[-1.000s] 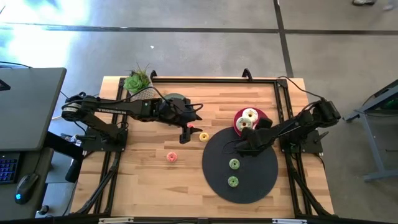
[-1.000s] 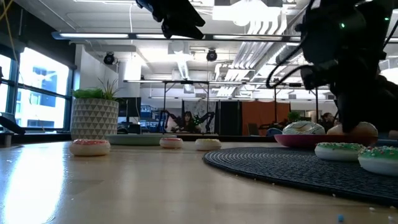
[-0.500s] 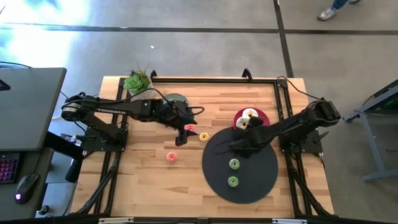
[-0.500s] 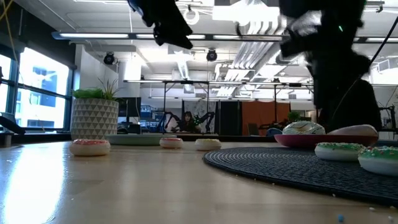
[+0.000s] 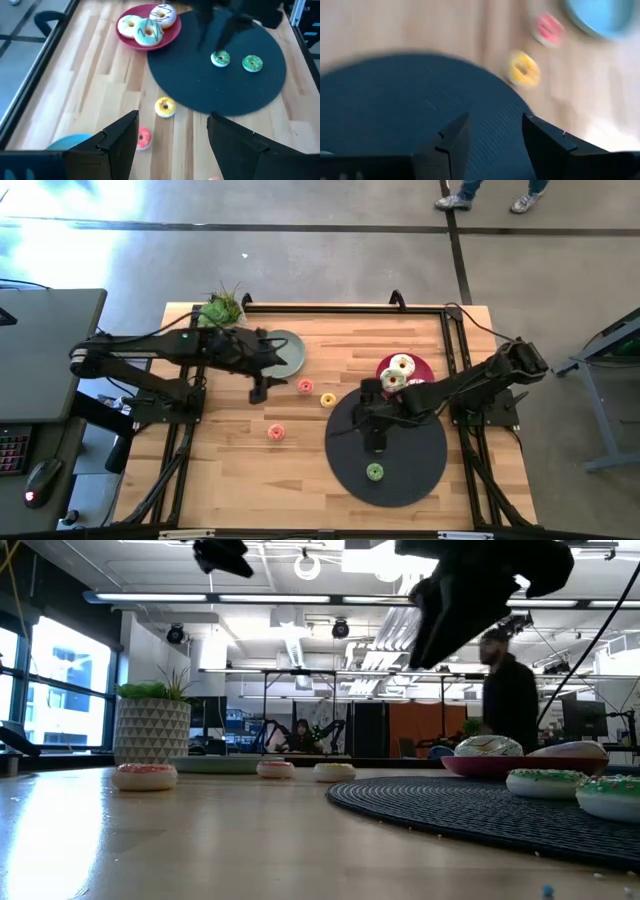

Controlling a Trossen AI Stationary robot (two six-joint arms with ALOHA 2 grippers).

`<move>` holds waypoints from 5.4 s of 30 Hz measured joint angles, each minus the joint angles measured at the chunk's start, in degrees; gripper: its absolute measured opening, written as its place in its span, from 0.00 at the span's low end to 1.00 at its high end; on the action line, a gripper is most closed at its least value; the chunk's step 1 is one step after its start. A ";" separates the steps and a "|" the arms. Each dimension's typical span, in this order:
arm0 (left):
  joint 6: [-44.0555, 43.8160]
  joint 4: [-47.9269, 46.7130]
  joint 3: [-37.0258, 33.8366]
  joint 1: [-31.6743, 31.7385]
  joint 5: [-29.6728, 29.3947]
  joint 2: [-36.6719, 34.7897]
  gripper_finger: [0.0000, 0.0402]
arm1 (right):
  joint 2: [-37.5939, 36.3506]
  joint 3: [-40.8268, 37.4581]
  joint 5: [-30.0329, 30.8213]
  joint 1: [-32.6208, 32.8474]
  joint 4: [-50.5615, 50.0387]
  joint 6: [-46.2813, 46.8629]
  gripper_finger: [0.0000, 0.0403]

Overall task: Pick & Place donuts
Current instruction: Put the small yellow donut on the gray plate, then put the bottom pink donut on the gray plate

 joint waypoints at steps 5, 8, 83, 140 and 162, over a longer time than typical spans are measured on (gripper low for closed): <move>-1.10 -5.53 0.00 0.00 -0.25 -2.29 0.57 | 0.00 -7.18 -12.62 -3.40 20.28 -7.87 0.42; -2.88 -6.83 0.00 0.00 -0.32 -2.29 0.57 | 0.00 -11.55 -13.02 -6.60 31.49 -8.95 0.42; -4.72 -7.43 0.00 0.00 -0.17 -1.06 0.57 | 20.44 -12.25 -25.96 -20.20 55.34 -7.44 0.58; -7.76 -12.51 0.04 0.00 -14.59 -13.35 0.57 | 46.80 35.39 -14.48 -30.91 34.44 -14.97 0.41; -11.12 -14.54 0.04 0.00 -8.21 -12.67 0.57 | 35.18 35.29 -12.41 -27.58 19.46 -19.42 0.56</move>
